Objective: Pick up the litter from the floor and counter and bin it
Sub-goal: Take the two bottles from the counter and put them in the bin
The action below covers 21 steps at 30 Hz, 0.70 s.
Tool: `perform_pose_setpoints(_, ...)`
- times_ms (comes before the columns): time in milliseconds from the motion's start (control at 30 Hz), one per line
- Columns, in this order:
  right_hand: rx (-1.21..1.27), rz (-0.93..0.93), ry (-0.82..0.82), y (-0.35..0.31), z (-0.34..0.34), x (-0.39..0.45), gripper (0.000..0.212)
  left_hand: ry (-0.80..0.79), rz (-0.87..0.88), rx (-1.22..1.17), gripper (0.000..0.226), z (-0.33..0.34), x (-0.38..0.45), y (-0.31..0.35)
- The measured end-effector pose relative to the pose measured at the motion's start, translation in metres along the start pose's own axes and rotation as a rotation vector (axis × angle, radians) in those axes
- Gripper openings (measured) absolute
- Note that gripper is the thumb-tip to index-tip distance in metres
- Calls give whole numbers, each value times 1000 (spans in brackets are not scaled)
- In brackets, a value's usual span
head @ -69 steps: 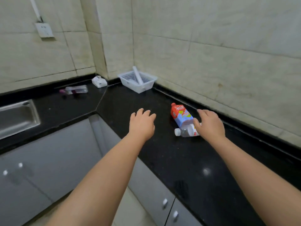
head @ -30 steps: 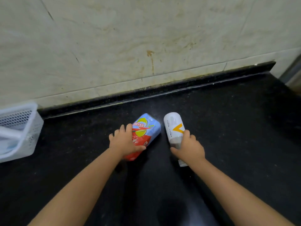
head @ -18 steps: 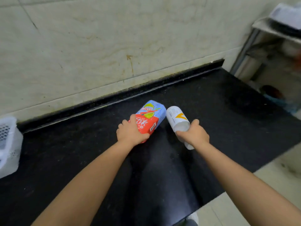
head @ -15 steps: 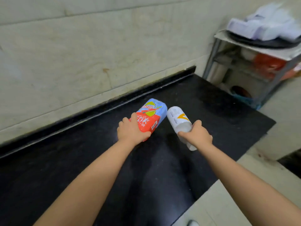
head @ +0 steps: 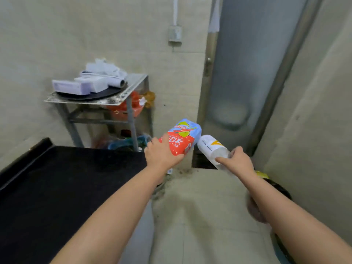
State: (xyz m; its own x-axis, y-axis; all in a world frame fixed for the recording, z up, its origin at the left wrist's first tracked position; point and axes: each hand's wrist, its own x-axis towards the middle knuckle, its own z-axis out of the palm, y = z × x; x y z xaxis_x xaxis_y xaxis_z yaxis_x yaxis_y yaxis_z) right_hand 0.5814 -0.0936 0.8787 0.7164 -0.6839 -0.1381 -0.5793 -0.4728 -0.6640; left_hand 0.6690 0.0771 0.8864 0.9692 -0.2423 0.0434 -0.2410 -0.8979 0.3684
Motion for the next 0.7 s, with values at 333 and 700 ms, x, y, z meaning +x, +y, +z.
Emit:
perform_pose_setpoints(333,12,337,208,236,-186,144,60,-235,311,-30,80,171,52,292)
perform_pose_setpoints(700,206,850,223,450,-222,283,65,-633,504,161,83,377,120,500)
